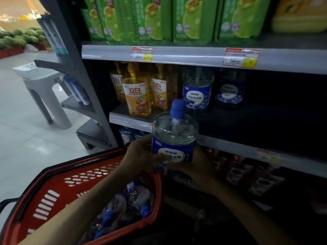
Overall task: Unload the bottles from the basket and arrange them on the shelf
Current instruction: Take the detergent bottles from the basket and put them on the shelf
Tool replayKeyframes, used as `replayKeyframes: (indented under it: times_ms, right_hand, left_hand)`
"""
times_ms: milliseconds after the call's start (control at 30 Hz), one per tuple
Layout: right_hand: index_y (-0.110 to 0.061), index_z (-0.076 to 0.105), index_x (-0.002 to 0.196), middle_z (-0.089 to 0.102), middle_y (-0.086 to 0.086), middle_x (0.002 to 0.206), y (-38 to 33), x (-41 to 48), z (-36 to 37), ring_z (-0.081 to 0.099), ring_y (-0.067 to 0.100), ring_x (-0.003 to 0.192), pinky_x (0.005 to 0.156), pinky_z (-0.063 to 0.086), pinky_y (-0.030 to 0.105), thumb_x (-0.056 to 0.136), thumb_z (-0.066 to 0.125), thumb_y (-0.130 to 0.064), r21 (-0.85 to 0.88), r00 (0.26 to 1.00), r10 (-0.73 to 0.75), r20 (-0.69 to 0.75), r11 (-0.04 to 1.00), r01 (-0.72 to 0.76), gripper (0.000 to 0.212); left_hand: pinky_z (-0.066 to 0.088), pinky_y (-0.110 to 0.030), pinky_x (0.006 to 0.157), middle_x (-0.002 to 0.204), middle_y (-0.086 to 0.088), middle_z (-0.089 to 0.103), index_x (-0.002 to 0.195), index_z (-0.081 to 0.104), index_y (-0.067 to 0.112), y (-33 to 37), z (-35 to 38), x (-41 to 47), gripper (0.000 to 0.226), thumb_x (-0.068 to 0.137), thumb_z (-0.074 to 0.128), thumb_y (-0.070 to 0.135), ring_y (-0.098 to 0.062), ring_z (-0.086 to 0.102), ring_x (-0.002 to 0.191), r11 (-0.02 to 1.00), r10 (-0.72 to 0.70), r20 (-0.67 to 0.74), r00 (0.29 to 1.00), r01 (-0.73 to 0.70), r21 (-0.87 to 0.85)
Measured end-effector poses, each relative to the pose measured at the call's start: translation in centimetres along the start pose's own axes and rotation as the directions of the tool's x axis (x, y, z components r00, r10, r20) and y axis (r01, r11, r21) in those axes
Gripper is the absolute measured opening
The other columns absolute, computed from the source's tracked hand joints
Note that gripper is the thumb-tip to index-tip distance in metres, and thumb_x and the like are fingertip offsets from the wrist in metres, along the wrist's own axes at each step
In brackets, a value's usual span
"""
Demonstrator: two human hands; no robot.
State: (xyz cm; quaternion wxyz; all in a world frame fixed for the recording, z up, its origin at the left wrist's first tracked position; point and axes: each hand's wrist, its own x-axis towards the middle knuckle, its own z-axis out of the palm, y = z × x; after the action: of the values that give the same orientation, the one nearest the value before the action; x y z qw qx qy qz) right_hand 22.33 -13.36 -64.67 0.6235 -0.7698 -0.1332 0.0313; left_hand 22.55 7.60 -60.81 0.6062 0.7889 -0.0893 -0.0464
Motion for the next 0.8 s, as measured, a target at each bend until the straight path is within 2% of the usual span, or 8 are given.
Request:
replayKeyframes:
  times_ms: [67,133,267,367,433,600,700,800]
  right_hand:
    - [-0.014,0.050,0.143,0.066,-0.007,0.133,0.3,-0.3,-1.3,0.064,0.004,0.120,0.099,0.055,0.026,0.079,0.088,-0.011,0.027,0.995,-0.028,-0.098,0.999,0.031,0.074]
    - [-0.016,0.053,0.140,0.068,-0.008,0.132,0.4,-0.4,-2.5,0.064,0.005,0.120,0.097,0.056,0.026,0.076,0.087,-0.004,0.036,0.975,-0.040,-0.217,0.998,0.049,0.073]
    - [-0.024,0.057,0.134,0.071,-0.007,0.126,0.8,0.5,-5.5,0.069,0.012,0.115,0.093,0.060,0.047,0.058,0.099,-0.038,0.025,0.919,-0.025,-0.393,0.999,0.038,0.087]
    - [-0.021,0.051,0.140,0.068,-0.008,0.130,0.8,1.3,-7.8,0.066,0.009,0.117,0.097,0.058,0.044,0.057,0.098,-0.039,-0.033,0.876,-0.033,-0.481,0.999,0.020,0.097]
    - [-0.022,0.049,0.143,0.066,-0.009,0.130,1.0,1.9,-9.4,0.065,0.007,0.117,0.099,0.057,0.041,0.060,0.099,-0.030,-0.070,0.859,-0.037,-0.511,0.998,0.001,0.097]
    - [-0.020,0.047,0.145,0.064,-0.006,0.135,1.5,3.8,-13.8,0.064,0.011,0.119,0.100,0.056,0.038,0.063,0.098,-0.028,-0.140,0.845,-0.050,-0.532,0.990,-0.030,0.098]
    - [-0.018,0.047,0.146,0.064,-0.005,0.133,2.1,4.8,-15.9,0.064,0.008,0.116,0.096,0.056,0.028,0.065,0.097,-0.019,-0.148,0.846,-0.057,-0.530,0.989,-0.026,0.095]
    - [-0.016,0.050,0.143,0.065,-0.002,0.131,3.0,6.0,-17.9,0.065,0.012,0.116,0.096,0.058,0.033,0.064,0.096,-0.011,-0.177,0.851,-0.057,-0.522,0.983,-0.043,0.092]
  left_hand:
    - [0.061,-0.028,0.088,0.117,0.009,0.075,0.125,0.066,0.020,0.9,1.1,1.5,0.059,0.073,0.088,0.006,-0.007,0.071,0.108,0.995,0.062,0.023,0.998,-0.063,0.071]
    - [0.060,-0.025,0.089,0.120,0.008,0.074,0.130,0.064,0.019,1.9,2.3,3.1,0.065,0.071,0.090,0.010,-0.004,0.069,0.110,0.987,0.108,0.045,0.993,-0.112,0.112]
    - [0.058,-0.021,0.087,0.123,0.008,0.073,0.134,0.063,0.014,3.4,5.3,6.2,0.075,0.066,0.094,0.011,-0.003,0.069,0.110,0.970,0.225,0.025,0.974,-0.226,0.094]
    - [0.059,-0.028,0.091,0.125,0.007,0.072,0.137,0.061,0.015,3.8,7.7,8.5,0.082,0.063,0.097,0.016,-0.005,0.069,0.113,0.955,0.289,-0.001,0.957,-0.288,0.073]
    - [0.060,-0.036,0.094,0.128,0.005,0.071,0.139,0.059,0.015,3.7,9.3,10.1,0.084,0.063,0.097,0.015,-0.008,0.068,0.116,0.952,0.304,-0.002,0.953,-0.303,0.043]
    - [0.060,-0.039,0.095,0.126,0.001,0.072,0.135,0.060,0.009,3.2,13.0,13.8,0.078,0.066,0.095,0.011,-0.009,0.068,0.117,0.945,0.326,-0.053,0.944,-0.327,-0.014]
    - [0.060,-0.034,0.093,0.122,0.002,0.073,0.130,0.062,0.008,3.1,14.8,15.7,0.071,0.067,0.094,0.007,-0.009,0.069,0.113,0.939,0.341,-0.066,0.938,-0.343,-0.027]
    - [0.061,-0.029,0.086,0.113,0.006,0.074,0.121,0.067,0.009,2.8,16.2,17.5,0.063,0.065,0.094,0.005,-0.005,0.071,0.105,0.938,0.337,-0.088,0.937,-0.342,-0.050]
